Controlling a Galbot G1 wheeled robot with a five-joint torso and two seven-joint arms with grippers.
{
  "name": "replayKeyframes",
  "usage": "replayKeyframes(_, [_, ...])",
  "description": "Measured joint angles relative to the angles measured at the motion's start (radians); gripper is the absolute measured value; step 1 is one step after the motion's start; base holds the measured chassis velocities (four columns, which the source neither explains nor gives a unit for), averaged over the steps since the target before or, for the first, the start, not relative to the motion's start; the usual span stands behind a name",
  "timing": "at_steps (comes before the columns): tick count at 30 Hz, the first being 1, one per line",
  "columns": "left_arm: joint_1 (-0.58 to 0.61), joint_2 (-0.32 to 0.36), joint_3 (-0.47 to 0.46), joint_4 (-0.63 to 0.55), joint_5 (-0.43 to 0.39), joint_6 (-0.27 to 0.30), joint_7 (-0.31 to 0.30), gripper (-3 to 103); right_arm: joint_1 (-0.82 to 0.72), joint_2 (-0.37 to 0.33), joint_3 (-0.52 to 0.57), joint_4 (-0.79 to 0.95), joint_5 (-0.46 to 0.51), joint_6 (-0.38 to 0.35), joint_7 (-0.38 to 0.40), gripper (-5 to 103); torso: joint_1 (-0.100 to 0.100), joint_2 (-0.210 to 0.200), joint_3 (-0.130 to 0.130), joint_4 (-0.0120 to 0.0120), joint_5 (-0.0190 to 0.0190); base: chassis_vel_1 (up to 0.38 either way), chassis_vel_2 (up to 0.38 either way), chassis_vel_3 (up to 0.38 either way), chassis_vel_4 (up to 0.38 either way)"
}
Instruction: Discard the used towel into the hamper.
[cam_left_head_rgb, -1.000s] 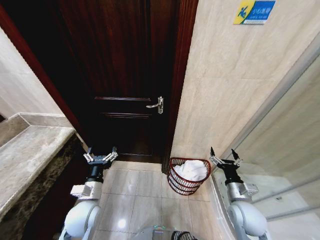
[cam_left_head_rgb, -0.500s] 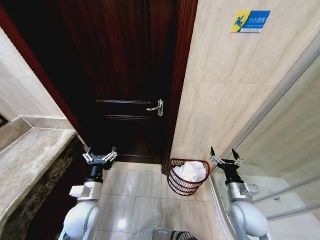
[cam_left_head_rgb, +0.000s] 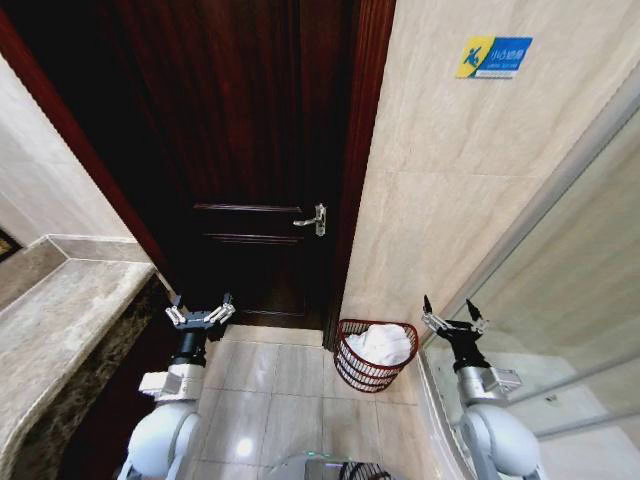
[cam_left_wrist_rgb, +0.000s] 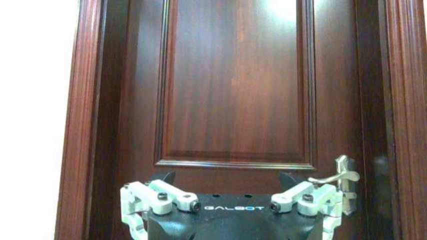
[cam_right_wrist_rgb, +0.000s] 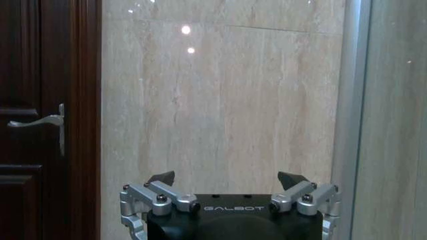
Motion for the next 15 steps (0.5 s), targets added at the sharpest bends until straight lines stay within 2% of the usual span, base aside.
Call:
replayKeyframes(10, [0.004, -0.001, -0.002, 0.006, -0.003, -0.003, -0.003, 100, -0.001, 0.000, -0.003, -0.001, -0.002, -0.004, -0.006, 100, -0.001, -0.004, -0.002, 0.0001, 0.0000, 0.000, 0.000, 0.000, 0.000])
replayKeyframes(15, [0.006, -0.004, 0.000, 0.006, -0.001, -0.003, 0.002, 100, -0.001, -0.002, -0.003, -0.003, -0.002, -0.004, -0.006, 100, -0.003, -0.006, -0.003, 0.0000, -0.0001, 0.067, -0.071, -0.078, 0.080])
